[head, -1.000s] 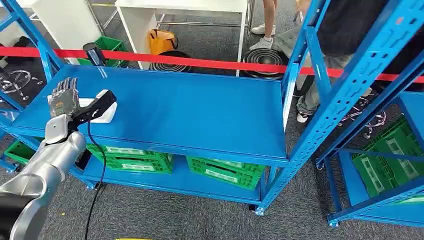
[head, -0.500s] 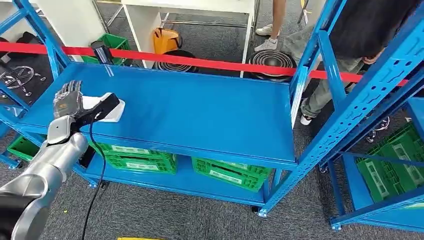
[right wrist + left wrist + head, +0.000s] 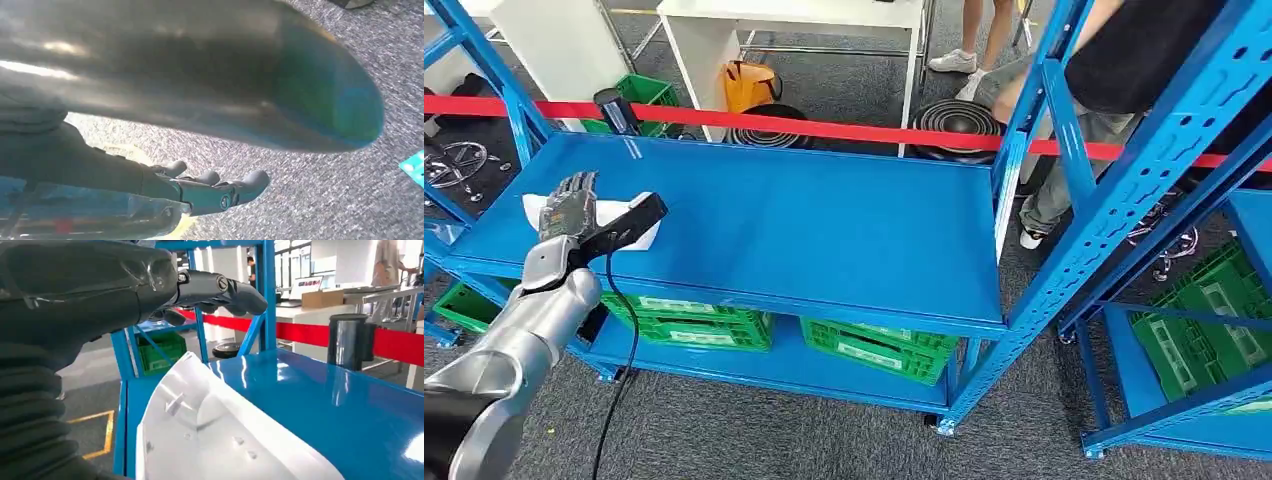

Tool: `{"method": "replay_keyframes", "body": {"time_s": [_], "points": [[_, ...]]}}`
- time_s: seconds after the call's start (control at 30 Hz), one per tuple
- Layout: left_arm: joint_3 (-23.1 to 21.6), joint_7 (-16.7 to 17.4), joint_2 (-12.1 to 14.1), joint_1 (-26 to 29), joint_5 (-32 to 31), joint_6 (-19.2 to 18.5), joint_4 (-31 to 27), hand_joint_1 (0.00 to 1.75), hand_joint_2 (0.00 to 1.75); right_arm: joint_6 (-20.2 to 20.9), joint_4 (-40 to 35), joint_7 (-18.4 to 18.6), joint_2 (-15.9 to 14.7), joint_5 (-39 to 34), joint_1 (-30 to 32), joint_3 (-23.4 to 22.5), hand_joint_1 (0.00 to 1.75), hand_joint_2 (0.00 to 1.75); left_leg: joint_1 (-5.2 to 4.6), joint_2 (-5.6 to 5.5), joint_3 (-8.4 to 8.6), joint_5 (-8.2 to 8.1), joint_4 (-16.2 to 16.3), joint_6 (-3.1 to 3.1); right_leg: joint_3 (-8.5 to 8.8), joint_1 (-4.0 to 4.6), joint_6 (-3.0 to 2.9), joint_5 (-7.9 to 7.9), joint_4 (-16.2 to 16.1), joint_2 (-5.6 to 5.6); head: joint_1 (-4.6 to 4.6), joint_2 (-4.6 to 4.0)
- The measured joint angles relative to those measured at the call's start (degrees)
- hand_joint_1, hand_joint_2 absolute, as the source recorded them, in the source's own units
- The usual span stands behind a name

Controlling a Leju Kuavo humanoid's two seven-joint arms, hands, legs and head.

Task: Take the parts from the cabinet and place them on the table.

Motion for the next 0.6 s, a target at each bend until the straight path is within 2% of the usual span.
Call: {"method": "replay_keyframes", "body": {"time_s": [0.1, 0.13, 0.17, 0.2, 0.23, 0.27, 0.3, 0.33, 0.37, 0.4, 0.43, 0.47, 0.5, 0.53, 0.57, 0.6], "points": [[0.44, 0.11, -0.04, 0.01, 0.22, 0.0, 0.02, 0.0, 1.75, -0.02, 0.11, 0.0, 0.07, -0.02, 0.16, 0.04, 0.0, 0.0, -0.4, -0.05, -0.15, 0.14, 0.0, 0.93, 0.12, -0.35, 1.15, 0.26, -0.47, -0.02, -0.04, 0.0], [0.48, 0.11, -0.09, -0.04, 0.2, 0.04, -0.02, 0.0, 1.75, -0.02, 0.11, 0.0, 0.02, -0.02, 0.11, 0.04, 0.0, 0.0, 0.33, 0.08, 0.54, 0.78, -1.17, 1.68, -0.35, -0.29, 1.35, -0.1, -0.06, -0.11, 0.0, 0.0], [0.48, 0.11, -0.22, -0.2, 0.22, 0.04, -0.02, 0.0, 1.75, -0.02, 0.11, -0.02, 0.02, -0.02, 0.12, 0.04, 0.0, 0.0, 0.04, 0.11, 0.83, 0.89, -1.53, 1.97, -0.87, -0.2, 1.21, -0.94, 1.41, -0.17, 0.09, 0.0], [0.5, 0.11, -0.31, -0.39, 0.2, 0.04, -0.02, 0.0, 1.75, -0.02, 0.15, -0.02, -0.04, -0.02, 0.02, 0.04, 0.0, 0.0, -0.02, 0.09, 0.81, 1.02, -1.5, 2.27, -2.63, -0.24, 0.76, -2.66, 4.91, -0.17, 0.09, 0.0], [0.5, 0.11, -0.44, -0.34, 0.2, 0.02, 0.0, 0.0, 1.75, 0.0, 0.22, -0.02, -0.04, -0.02, 0.0, 0.04, 0.0, 0.0, -0.16, 0.08, 0.75, 1.0, -1.5, 2.32, -5.14, -0.24, 0.43, -4.71, 10.14, -0.17, 0.13, 0.0], [0.5, 0.11, -0.61, -0.18, 0.22, 0.0, 0.02, 0.0, 1.75, 0.0, 0.26, -0.02, -0.04, -0.04, 0.11, 0.04, 0.0, 0.0, -0.33, 0.04, 0.69, 0.98, -1.48, 2.39, -7.56, -0.23, 0.32, -6.34, 15.0, -0.18, 0.11, 0.0], [0.5, 0.11, -0.72, -0.02, 0.2, 0.0, 0.07, 0.0, 1.75, 0.0, 0.26, -0.02, 0.02, -0.04, 0.17, 0.07, 0.0, 0.0, -0.46, 0.01, 0.64, 0.98, -1.44, 2.42, -9.12, -0.22, 0.5, -6.98, 17.94, -0.17, 0.13, 0.0], [0.5, 0.11, -0.79, 0.14, 0.2, 0.0, 0.09, 0.0, 1.75, 0.0, 0.31, -0.02, 0.02, -0.04, 0.2, 0.09, 0.0, 0.0, -0.55, -0.01, 0.65, 0.98, -1.43, 2.42, -9.26, -0.23, 0.86, -6.59, 17.9, -0.18, 0.11, 0.0], [0.5, 0.11, -0.81, 0.18, 0.22, 0.0, 0.11, 0.0, 1.75, 0.0, 0.35, -0.02, 0.02, -0.04, 0.18, 0.09, 0.0, 0.0, -0.62, -0.03, 0.66, 0.97, -1.39, 2.41, -7.94, -0.23, 1.31, -5.32, 15.21, -0.18, 0.11, 0.0], [0.5, 0.13, -0.83, 0.17, 0.2, 0.0, 0.11, 0.0, 1.75, 0.0, 0.35, -0.02, 0.0, -0.04, 0.13, 0.11, 0.0, 0.0, -0.63, -0.07, 0.66, 0.95, -1.29, 2.37, -5.6, -0.23, 1.76, -3.45, 10.47, -0.19, 0.13, 0.0], [0.5, 0.13, -0.85, 0.13, 0.2, 0.07, 0.11, 0.0, 1.75, 0.0, 0.35, -0.02, -0.09, -0.04, 0.09, 0.11, 0.0, 0.0, -0.68, -0.09, 0.67, 0.85, -1.1, 2.23, -2.37, -0.22, 2.03, -1.33, 4.21, -0.21, 0.13, 0.0], [0.5, 0.13, -0.85, 0.12, 0.22, 0.09, 0.11, 0.0, 1.75, 0.0, 0.35, -0.02, -0.15, -0.04, 0.0, 0.11, 0.0, 0.0, -0.73, -0.08, 0.58, 0.69, -0.87, 1.99, -0.18, -0.18, 1.62, -0.44, -0.16, -0.24, 0.13, 0.0], [0.57, 0.09, -0.81, 0.11, 0.31, 0.04, 0.11, 0.0, 0.0, 0.04, 0.37, -0.02, -0.22, -0.04, -0.03, 0.11, 0.0, 0.0, -1.24, -0.12, 0.32, 0.38, -0.57, 1.6, 0.26, 0.04, 0.99, -0.17, -0.36, -0.19, 0.09, 0.0], [0.57, -0.39, -0.83, 0.1, 0.44, -0.13, 0.11, 0.0, 0.0, 0.11, 0.37, -0.04, -0.2, -0.04, -0.01, 0.13, 0.0, 0.0, -1.25, -0.12, 0.23, 0.3, -0.42, 1.69, 0.25, -0.12, 0.75, 0.13, -0.52, -0.21, 0.02, 0.0], [0.57, -0.85, -0.81, 0.1, 0.54, -0.33, 0.11, 0.0, 0.0, 0.15, 0.37, -0.04, -0.11, -0.04, 0.02, 0.13, 0.0, 0.0, -1.25, -0.11, 0.21, 0.36, -0.34, 2.34, 0.19, -0.09, 0.87, 0.2, -0.49, -0.19, 0.05, 0.0], [0.57, -1.09, -0.76, 0.1, 0.83, -0.68, 0.11, 0.0, 0.0, 0.22, 0.37, -0.02, -0.09, -0.04, 0.03, 0.13, 0.0, 0.0, -1.18, -0.11, 0.21, 0.38, -0.35, 2.37, 0.17, -0.01, 0.84, 0.22, -0.48, -0.17, 0.04, 0.0]]}}
